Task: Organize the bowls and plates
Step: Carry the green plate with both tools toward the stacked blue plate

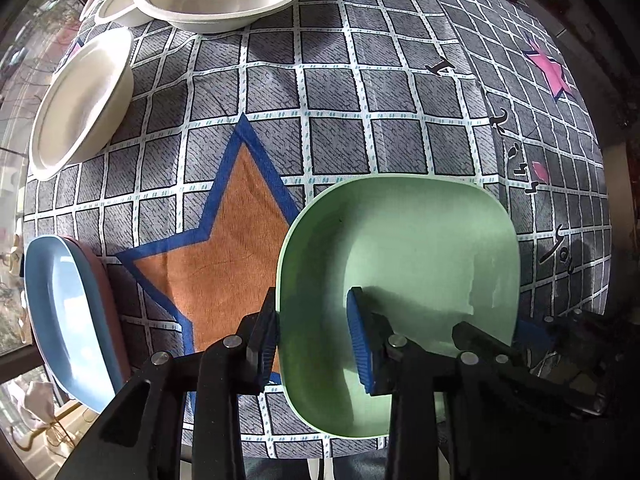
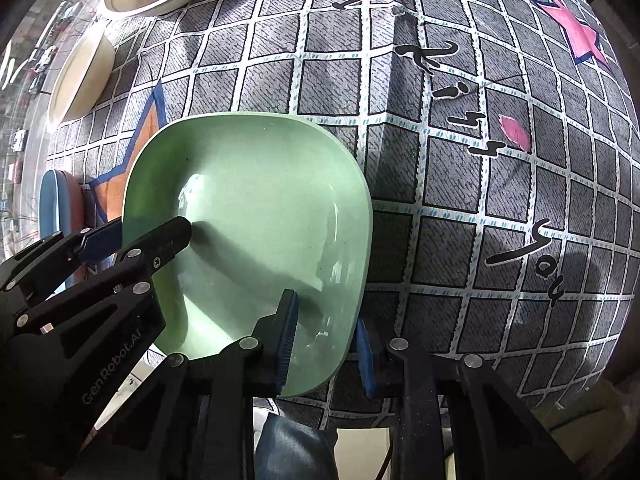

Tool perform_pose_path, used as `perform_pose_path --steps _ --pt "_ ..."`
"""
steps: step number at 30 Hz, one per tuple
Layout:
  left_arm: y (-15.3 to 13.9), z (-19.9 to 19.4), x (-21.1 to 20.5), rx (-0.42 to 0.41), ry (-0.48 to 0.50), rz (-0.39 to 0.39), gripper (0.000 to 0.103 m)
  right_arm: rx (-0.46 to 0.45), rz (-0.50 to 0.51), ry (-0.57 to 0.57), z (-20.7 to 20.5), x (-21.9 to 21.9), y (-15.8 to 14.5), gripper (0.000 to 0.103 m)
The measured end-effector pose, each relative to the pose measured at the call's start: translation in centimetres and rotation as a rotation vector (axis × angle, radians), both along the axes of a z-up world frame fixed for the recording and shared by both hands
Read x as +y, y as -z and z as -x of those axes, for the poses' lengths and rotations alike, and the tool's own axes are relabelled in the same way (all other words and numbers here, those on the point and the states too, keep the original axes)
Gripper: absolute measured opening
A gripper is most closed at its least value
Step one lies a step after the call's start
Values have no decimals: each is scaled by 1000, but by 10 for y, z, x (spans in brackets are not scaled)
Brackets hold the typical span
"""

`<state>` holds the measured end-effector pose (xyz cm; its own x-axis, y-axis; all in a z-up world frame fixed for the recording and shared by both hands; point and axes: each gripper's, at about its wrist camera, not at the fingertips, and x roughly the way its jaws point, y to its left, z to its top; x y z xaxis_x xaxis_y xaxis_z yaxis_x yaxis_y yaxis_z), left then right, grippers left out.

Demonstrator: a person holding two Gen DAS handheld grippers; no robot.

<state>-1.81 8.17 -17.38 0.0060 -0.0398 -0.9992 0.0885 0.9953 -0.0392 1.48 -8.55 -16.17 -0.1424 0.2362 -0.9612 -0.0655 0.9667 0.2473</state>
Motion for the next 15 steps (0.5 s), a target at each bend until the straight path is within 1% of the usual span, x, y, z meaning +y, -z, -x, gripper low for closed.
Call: perform_pose_path --steps 3,5,7,15 --pt "-5 -5 12 -8 -3 3 36 -2 1 -4 1 20 -7 30" --pt "-11 -8 21 -13 -4 3 36 -5 1 -5 -7 39 -16 30" --pt "-17 -12 29 -16 -3 -1 36 -11 -2 -5 -9 43 -20 30" --pt "-56 -34 69 -46 -21 -15 36 -41 -19 -18 -22 93 -58 30"
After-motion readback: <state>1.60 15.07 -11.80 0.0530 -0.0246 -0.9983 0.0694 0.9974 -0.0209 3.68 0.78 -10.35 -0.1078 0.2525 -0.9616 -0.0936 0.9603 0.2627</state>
